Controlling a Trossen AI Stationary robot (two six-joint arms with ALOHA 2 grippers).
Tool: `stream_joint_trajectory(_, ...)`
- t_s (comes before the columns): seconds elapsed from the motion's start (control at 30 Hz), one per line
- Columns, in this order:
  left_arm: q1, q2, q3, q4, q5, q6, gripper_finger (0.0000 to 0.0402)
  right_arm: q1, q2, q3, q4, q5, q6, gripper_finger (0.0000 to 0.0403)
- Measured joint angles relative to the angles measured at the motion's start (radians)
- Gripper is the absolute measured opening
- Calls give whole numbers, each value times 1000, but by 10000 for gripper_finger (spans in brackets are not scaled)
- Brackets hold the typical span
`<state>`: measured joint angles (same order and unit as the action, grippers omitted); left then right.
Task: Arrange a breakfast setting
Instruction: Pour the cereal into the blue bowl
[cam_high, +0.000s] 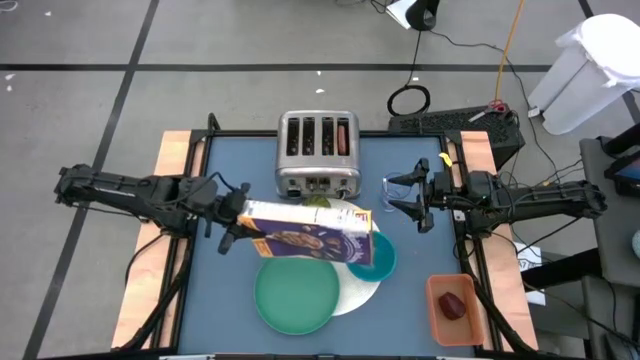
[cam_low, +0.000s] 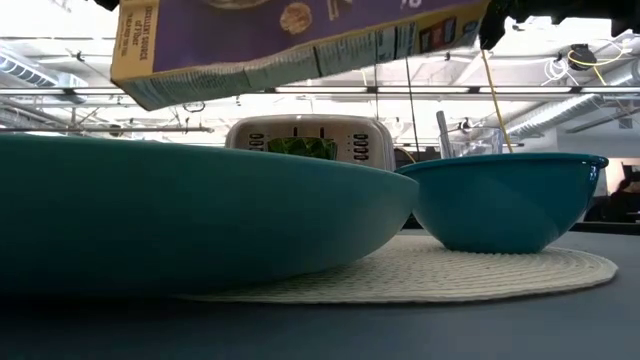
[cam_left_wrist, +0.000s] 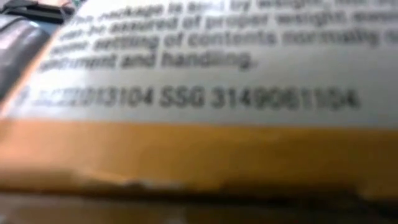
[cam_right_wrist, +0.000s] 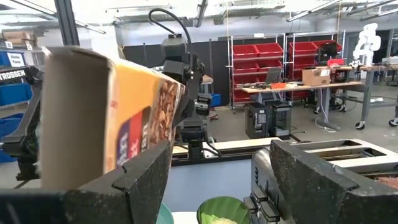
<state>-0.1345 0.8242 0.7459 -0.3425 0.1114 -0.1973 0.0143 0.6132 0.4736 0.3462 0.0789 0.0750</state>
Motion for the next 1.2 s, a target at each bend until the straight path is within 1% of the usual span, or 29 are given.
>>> stream_joint_trajectory(0.17, 0, 0, 32, -52, -34, -12, 175, 0, 0, 0, 0, -1, 0, 267)
stream_joint_trajectory(0.43, 0, 0, 53, -63, -35, -51, 175, 0, 1, 0, 13, -1, 0, 267)
stream_joint_trajectory(0.6, 0, 7, 53, -84, -40, -79, 175, 0, 1, 0, 111, -1, -6, 267)
stream_joint_trajectory(0.8, 1, 50, 67, -80, -42, -79, 175, 0, 29, 0, 296, 1, -10, 267)
stream_joint_trajectory(0.9, 2, 96, 111, -113, -42, -70, 175, -1, 47, 0, 327, 0, -23, 267)
stream_joint_trajectory(1.03, 2, 158, 206, -191, -52, -33, 175, -1, 60, 0, 314, 0, -43, 267)
stream_joint_trajectory(1.2, 2, 231, 296, -263, -60, -32, 175, -1, 61, 0, 316, -1, -47, 267)
